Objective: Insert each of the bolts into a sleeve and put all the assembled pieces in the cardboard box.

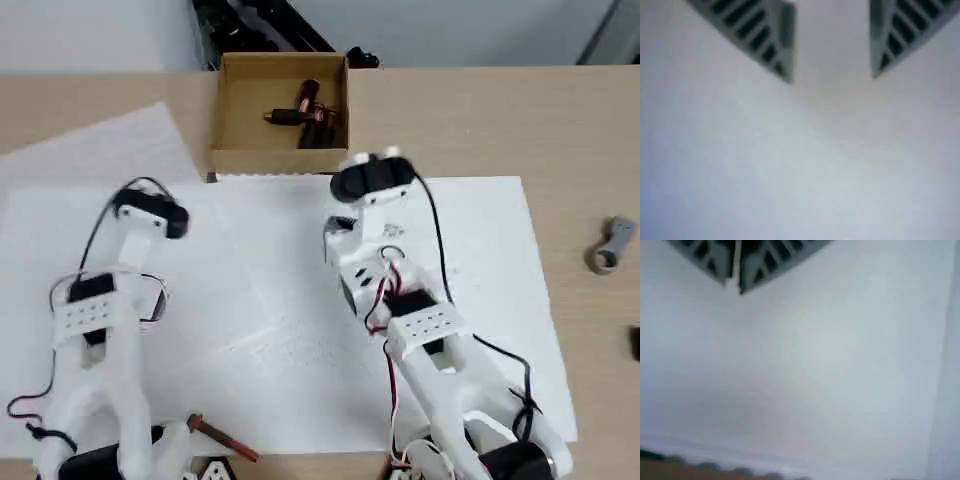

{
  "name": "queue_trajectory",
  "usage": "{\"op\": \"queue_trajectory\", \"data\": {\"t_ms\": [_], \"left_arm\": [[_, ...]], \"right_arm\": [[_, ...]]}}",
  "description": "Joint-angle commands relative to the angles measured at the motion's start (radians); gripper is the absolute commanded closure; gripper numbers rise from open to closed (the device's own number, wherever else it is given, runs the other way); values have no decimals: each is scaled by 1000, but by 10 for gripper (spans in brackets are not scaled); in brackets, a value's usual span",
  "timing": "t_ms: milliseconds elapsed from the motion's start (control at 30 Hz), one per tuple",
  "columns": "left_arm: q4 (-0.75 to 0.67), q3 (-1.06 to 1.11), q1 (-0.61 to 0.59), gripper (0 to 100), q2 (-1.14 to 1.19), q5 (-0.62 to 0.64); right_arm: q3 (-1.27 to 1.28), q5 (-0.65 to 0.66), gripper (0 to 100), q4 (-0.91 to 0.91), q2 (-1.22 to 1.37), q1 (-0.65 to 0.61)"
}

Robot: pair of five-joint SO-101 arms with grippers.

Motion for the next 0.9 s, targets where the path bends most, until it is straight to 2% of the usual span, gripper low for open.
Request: {"op": "queue_trajectory", "data": {"t_ms": [0, 367, 567, 867], "left_arm": [[-160, 58, -5, 996, -35, 186], [-157, 47, -8, 990, -34, 362], [-120, 45, 0, 960, -34, 367], [14, 65, -3, 946, -26, 364]], "right_arm": [[40, -3, 995, -71, -4, -25], [201, -8, 995, -340, -15, -27], [273, -8, 995, -492, -15, -27], [463, -8, 995, -846, -10, -27]]}}
